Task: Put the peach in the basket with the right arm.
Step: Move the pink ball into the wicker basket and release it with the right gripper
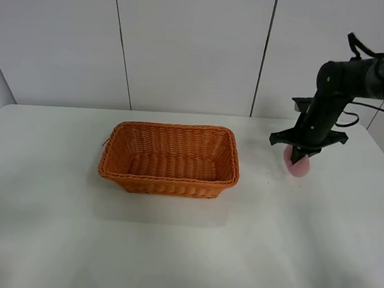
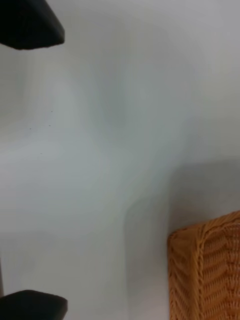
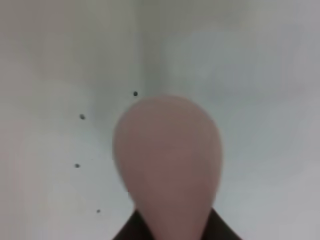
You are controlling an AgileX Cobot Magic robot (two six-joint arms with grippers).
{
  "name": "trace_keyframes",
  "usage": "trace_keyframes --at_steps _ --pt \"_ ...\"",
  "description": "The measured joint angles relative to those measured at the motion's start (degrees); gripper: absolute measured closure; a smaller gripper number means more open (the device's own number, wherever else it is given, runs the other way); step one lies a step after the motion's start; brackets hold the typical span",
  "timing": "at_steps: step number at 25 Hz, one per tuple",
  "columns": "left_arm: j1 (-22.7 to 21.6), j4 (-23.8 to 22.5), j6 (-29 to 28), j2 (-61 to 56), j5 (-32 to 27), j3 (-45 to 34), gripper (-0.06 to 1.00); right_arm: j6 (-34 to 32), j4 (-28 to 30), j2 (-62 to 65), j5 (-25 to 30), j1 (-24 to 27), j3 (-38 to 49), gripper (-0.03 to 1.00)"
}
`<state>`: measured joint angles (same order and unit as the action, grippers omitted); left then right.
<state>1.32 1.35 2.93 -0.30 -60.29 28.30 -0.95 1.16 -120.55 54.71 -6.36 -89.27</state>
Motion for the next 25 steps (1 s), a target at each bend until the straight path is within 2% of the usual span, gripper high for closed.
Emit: trace_keyframes --at_steps 5,9,19,22,25 --pt "0.0 0.0 0.0 0.0 0.0 0.0 -0.04 0.0 0.3 2.6 10.3 0.0 -10.5 0.96" --pt "0.0 0.0 0.0 0.0 0.0 0.0 -0.04 0.0 0.3 2.7 14.3 0.0 -17.0 0.96" --pt "0.0 0.0 0.0 0.0 0.0 0.0 -0.04 -0.2 -1.8 2.9 15.0 -0.4 -23.3 0.96" --pt "0.0 0.0 0.0 0.0 0.0 0.0 -0.04 -0.2 -1.5 3.5 15.1 -3.1 -23.7 0.96" --pt "0.0 0.0 0.0 0.0 0.0 0.0 -0.04 -0.2 -0.8 3.7 15.0 -8.3 -24.0 0.96"
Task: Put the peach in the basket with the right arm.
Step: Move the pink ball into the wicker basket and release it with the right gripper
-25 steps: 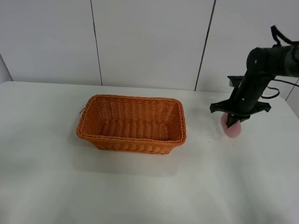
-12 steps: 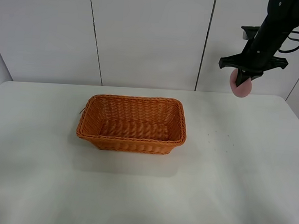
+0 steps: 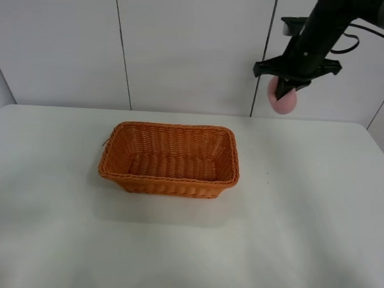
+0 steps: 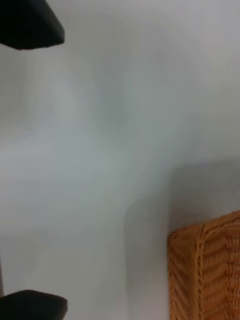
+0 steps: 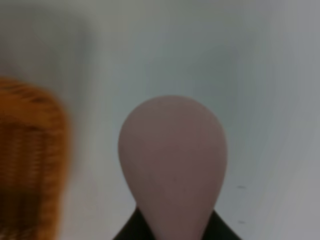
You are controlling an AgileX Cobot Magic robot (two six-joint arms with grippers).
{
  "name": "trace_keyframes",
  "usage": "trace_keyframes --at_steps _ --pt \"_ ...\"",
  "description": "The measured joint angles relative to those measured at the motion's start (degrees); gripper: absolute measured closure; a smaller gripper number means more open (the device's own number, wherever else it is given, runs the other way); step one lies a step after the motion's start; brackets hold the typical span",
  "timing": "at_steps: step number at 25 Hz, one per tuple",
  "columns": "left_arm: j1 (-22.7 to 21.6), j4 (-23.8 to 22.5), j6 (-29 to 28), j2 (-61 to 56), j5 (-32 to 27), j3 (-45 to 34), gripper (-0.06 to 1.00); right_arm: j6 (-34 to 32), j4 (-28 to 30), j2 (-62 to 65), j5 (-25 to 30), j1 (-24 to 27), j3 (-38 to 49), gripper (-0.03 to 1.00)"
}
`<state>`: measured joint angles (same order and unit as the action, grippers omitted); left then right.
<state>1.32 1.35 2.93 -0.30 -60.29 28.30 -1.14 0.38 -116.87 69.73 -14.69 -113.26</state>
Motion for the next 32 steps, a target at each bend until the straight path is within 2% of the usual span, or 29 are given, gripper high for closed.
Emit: trace_keyframes --at_steps 7,12,17,21,26,29,32 --pt "0.0 0.0 0.0 0.0 0.0 0.0 -0.04 0.0 0.6 -0.1 0.1 -13.7 0.0 0.96" --pt "0.0 0.0 0.0 0.0 0.0 0.0 -0.04 -1.4 1.8 -2.1 -2.3 -20.3 0.0 0.96" --pt "0.0 0.0 0.0 0.0 0.0 0.0 -0.04 -2.2 2.0 -7.6 -8.4 -23.6 0.0 0.96" --pt "0.0 0.0 0.0 0.0 0.0 0.0 -0.04 -2.6 1.9 -13.6 -13.6 -23.9 0.0 0.96" --pt "0.0 0.0 0.0 0.0 0.0 0.0 -0.04 -2.9 1.9 -19.5 -14.9 -23.9 0.0 0.96" --pt "0.0 0.0 0.0 0.0 0.0 0.0 -0.04 -2.9 1.9 -20.6 -14.8 -23.9 0.0 0.86" --pt "0.0 0.0 0.0 0.0 0.0 0.0 -0.04 -3.0 1.9 -20.6 -14.5 -23.9 0.0 0.62"
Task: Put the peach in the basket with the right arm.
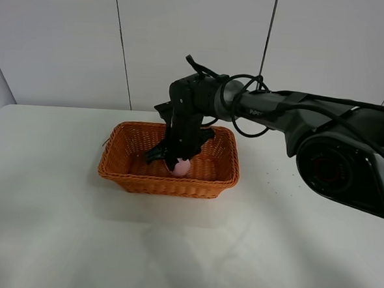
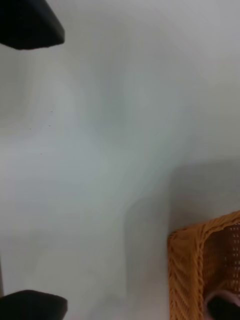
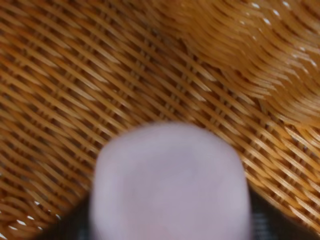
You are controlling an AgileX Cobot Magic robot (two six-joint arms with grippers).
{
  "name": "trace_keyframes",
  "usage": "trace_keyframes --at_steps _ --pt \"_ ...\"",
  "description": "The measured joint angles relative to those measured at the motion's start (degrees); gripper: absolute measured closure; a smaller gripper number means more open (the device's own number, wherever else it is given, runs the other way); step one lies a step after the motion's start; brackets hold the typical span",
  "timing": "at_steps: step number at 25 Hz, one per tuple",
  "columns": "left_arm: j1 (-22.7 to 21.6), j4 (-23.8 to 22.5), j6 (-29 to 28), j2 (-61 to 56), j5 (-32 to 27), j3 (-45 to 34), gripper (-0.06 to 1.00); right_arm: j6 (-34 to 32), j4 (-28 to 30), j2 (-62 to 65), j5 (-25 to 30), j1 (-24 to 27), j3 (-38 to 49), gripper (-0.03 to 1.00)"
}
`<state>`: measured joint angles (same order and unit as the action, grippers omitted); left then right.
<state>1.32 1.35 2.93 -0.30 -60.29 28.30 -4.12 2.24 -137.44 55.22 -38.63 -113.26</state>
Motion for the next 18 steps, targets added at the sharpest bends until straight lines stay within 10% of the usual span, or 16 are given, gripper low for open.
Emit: trace_keyframes --at_steps 5,18 --pt "0.0 0.0 0.0 0.0 0.0 0.0 -0.04 0.0 0.0 1.1 0.3 0.0 -0.4 0.32" --pt "0.0 0.0 0.0 0.0 0.0 0.0 -0.04 0.1 0.8 4.6 14.0 0.0 -24.3 0.29"
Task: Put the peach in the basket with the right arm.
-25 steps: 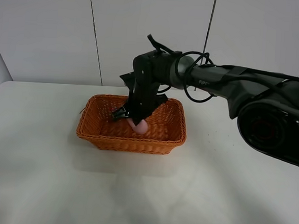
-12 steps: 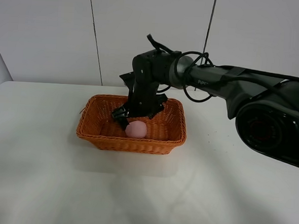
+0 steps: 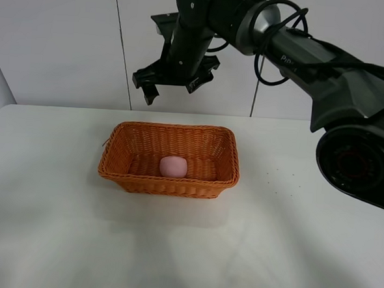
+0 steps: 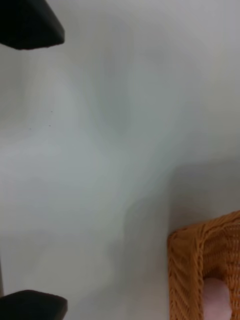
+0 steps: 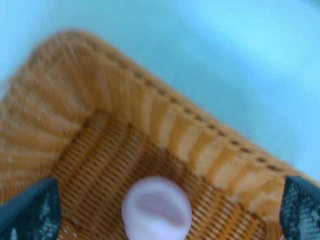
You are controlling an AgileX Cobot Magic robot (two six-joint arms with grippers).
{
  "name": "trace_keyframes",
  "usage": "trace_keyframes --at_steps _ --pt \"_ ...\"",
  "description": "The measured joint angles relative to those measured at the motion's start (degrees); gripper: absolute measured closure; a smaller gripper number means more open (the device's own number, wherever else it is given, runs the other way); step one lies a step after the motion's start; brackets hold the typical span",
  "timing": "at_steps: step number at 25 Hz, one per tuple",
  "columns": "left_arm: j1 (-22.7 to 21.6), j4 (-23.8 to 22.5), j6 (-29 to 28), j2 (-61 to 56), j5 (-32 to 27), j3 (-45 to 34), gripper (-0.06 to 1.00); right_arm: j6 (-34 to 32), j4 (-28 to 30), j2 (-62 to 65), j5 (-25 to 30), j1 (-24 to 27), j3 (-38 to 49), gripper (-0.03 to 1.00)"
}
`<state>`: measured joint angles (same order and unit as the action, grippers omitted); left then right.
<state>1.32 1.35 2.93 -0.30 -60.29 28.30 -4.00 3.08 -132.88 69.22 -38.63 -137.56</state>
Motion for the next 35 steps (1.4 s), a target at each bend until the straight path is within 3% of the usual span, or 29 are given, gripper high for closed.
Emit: trace_keyframes --at_steps 8,12,27,35 --pt "0.0 0.0 0.0 0.0 0.0 0.0 -0.04 0.0 1.0 0.6 0.4 1.1 -0.8 0.28" --pt "0.0 0.0 0.0 0.0 0.0 0.0 -0.04 0.1 0.9 0.6 0.4 4.5 -0.8 0.28" --pt "0.0 0.0 0.0 0.0 0.0 0.0 -0.04 0.9 1.1 0.5 0.5 31.3 -0.8 0.28" --pt "0.0 0.0 0.0 0.0 0.0 0.0 -0.04 0.9 0.3 0.5 0.6 36.4 -0.8 0.28"
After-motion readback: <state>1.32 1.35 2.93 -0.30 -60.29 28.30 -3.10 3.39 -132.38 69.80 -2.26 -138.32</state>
